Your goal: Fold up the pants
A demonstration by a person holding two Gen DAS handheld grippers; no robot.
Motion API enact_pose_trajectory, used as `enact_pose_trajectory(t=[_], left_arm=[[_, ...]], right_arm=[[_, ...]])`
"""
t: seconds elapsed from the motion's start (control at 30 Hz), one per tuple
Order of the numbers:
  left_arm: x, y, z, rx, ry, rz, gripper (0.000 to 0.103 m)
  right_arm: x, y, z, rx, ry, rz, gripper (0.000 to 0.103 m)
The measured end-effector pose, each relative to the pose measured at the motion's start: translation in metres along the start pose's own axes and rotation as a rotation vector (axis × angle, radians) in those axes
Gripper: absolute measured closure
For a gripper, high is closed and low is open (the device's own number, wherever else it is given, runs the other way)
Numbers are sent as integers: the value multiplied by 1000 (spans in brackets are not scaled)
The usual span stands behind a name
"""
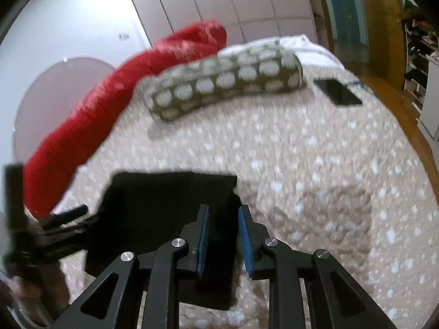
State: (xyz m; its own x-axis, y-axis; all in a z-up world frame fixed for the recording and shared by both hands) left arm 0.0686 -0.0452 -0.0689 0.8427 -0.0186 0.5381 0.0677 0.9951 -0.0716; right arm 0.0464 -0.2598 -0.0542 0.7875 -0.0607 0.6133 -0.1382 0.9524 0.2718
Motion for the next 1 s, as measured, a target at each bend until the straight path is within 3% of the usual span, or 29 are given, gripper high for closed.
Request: enact_pose_trajectory(t=[0.1,0.2,0.3,0.37,0.53,0.73,0.87,1.0], left_arm=[[6,-5,-8,-3,2,-6,23],[7,-11,-17,-9,19,-23,23],[7,-14,-23,-15,22,-28,19],[7,-14,-25,-22,22,-22,17],[7,-12,-25,-31,24,-15,17],[3,-12,-24,-41,18,-6,17],[-1,-13,-22,-57,19,3,17],[-8,-10,-13,-71,35,-9,17]], right_arm=[[6,26,2,67,-12,73,83],[5,37,-20,40,29,127,83],[-3,25,-52,-23,115,90,82],[-4,17,-59,3,115,45,82],[-8,21,-38,13,129,66,82],[-43,38,-8,30,140,133,82],[-65,37,-14,-3,168,163,82],[-60,35,-10,19,154,153,82]])
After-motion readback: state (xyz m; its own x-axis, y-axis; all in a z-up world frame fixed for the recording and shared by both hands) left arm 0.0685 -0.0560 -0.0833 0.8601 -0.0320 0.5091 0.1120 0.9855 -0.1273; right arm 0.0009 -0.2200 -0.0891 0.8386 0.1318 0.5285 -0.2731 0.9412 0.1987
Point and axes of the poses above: each gripper's, at about its wrist camera, not at the fingertips, and z roughly against the way its jaws point, y to its left, x to its top, the point moved 7 cm from there along -z, roughly the way its jaws point, and after that the axes turned 6 degrees about y, right-handed, at the moved point
